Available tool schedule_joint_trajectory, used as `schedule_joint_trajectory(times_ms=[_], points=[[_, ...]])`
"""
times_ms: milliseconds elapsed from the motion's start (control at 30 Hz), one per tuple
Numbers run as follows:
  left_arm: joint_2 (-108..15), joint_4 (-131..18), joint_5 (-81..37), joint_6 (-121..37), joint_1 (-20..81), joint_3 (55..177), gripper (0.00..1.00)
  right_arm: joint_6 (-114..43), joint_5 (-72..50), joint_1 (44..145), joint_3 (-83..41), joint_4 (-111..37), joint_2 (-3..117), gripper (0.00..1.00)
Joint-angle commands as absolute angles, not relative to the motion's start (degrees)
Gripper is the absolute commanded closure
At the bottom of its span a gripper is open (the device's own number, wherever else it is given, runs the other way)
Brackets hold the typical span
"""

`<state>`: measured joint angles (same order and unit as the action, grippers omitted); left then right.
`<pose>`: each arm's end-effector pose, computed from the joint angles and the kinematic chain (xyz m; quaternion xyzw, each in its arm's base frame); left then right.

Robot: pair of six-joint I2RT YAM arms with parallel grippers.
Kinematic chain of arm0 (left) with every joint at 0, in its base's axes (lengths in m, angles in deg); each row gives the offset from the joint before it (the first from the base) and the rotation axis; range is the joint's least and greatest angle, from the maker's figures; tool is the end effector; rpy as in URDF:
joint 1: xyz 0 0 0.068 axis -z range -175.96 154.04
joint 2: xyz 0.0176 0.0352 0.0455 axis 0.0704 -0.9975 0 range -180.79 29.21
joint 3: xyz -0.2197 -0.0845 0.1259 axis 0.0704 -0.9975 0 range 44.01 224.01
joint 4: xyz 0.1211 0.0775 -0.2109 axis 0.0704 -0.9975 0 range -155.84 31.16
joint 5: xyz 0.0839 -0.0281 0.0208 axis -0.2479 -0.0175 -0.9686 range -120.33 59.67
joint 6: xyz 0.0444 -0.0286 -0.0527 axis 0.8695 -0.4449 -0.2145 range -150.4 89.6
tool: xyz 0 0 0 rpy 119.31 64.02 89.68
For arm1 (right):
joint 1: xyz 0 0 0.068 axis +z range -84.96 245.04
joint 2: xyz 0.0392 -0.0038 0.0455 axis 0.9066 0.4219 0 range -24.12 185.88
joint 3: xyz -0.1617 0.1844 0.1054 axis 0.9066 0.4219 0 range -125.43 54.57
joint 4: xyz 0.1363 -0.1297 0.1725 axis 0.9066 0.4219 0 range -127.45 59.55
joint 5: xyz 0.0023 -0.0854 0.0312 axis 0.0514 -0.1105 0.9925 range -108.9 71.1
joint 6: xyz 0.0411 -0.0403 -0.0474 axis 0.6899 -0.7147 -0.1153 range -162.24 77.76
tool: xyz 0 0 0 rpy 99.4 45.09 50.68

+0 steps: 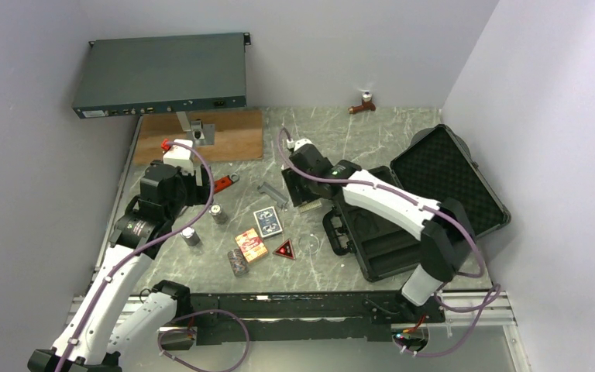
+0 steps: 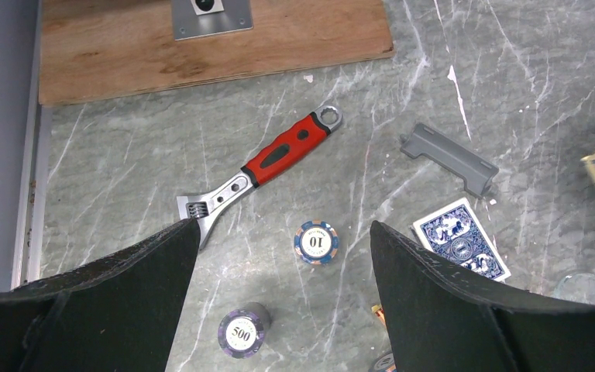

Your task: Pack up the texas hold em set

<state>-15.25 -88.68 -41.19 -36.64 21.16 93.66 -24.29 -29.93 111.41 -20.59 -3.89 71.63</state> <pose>0.1860 -0.0451 0.3189 0.0287 0.8391 -0.0308 0.5424 0.2636 0.2591 0.2327 -0.2037 0.9254 0.0857 0.3080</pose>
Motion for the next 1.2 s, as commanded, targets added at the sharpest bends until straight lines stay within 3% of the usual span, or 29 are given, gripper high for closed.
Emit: schedule_joint_trajectory(times_ms=[0,367,733,933,1167], points=[[-14.7,-87.9,-41.8,-36.6,21.4,95.3,0.13,-25.4,-33.4,111.3,-19.3,-1.4,64.9,1.0],[-14.8,-87.9,-40.9,-36.9,21.4,95.4,0.13,-26.6,-39.3,111.0,-2.9,-4.6,47.4,1.0],[-14.9,-88.0,-41.1,-36.9,21.4,95.4,0.13,-37.9,-46.1,110.5,18.4,-21.1,24.1,1.0],[-15.1,-88.0,-41.1,-36.9,21.4,95.4,0.13,-40.5,-46.3,107.9,20.2,-24.3,24.1,1.0],[-15.1,-87.9,-41.0,-36.9,21.4,95.3,0.13,-41.7,-31.3,96.0,22.6,-28.0,24.7,1.0]])
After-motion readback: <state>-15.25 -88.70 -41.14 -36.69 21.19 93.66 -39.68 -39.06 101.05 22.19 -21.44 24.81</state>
